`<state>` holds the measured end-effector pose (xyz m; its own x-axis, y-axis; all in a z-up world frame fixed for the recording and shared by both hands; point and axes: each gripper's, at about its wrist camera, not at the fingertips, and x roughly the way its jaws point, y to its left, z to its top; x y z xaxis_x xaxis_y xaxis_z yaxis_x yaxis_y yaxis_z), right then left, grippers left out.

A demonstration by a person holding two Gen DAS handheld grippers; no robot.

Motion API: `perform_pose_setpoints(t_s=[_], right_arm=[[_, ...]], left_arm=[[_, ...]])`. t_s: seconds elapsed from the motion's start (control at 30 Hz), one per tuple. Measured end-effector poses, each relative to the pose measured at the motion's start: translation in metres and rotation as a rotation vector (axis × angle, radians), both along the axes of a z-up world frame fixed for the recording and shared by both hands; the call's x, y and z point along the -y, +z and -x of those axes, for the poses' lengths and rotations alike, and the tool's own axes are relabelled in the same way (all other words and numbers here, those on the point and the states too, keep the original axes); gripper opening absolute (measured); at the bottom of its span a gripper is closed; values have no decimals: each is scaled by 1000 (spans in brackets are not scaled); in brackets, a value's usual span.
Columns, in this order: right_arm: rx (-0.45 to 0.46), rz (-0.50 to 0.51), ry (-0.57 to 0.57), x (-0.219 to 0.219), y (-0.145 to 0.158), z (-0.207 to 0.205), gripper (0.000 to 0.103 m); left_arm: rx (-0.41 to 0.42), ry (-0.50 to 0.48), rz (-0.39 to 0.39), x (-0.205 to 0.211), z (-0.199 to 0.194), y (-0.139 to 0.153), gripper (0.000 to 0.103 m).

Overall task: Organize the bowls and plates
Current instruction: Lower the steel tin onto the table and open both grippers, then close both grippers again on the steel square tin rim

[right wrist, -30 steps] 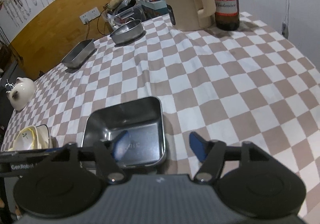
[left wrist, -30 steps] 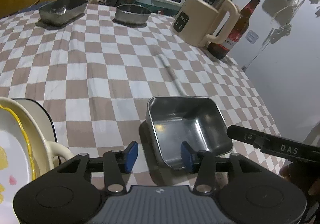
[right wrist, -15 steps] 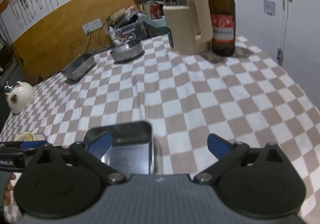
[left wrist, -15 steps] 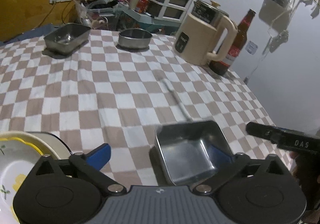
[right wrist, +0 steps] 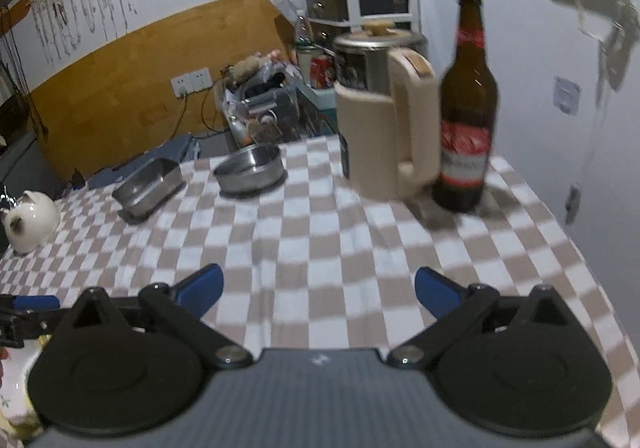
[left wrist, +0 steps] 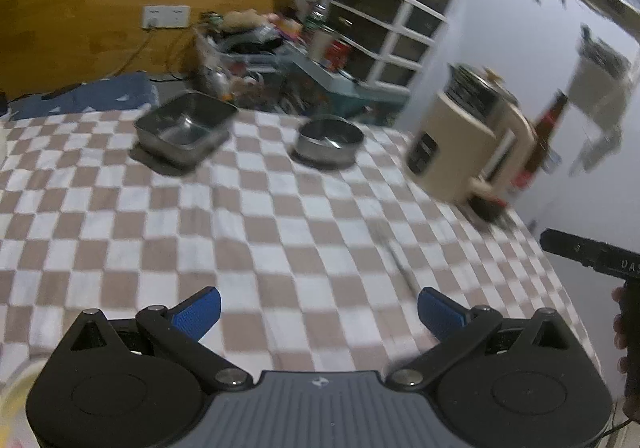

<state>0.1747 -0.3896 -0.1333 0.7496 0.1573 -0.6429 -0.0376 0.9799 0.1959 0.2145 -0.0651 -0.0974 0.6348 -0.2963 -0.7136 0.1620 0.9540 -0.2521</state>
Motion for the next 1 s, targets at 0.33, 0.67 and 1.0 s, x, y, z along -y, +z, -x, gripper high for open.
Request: perform_pose_setpoints(t_s=[0.33,0.67,1.0], right_arm=[[114,28,194,-41,26,-97,103],[176,89,435,-124,26,-209,103],[129,-7,553,-200,-5,-305,89]], left_arm=[[-5,252,101,-53,-61,7,103],[-5,546,316,-104,-114,-11,103],[-41,676,371,-123,-166,-39,90]])
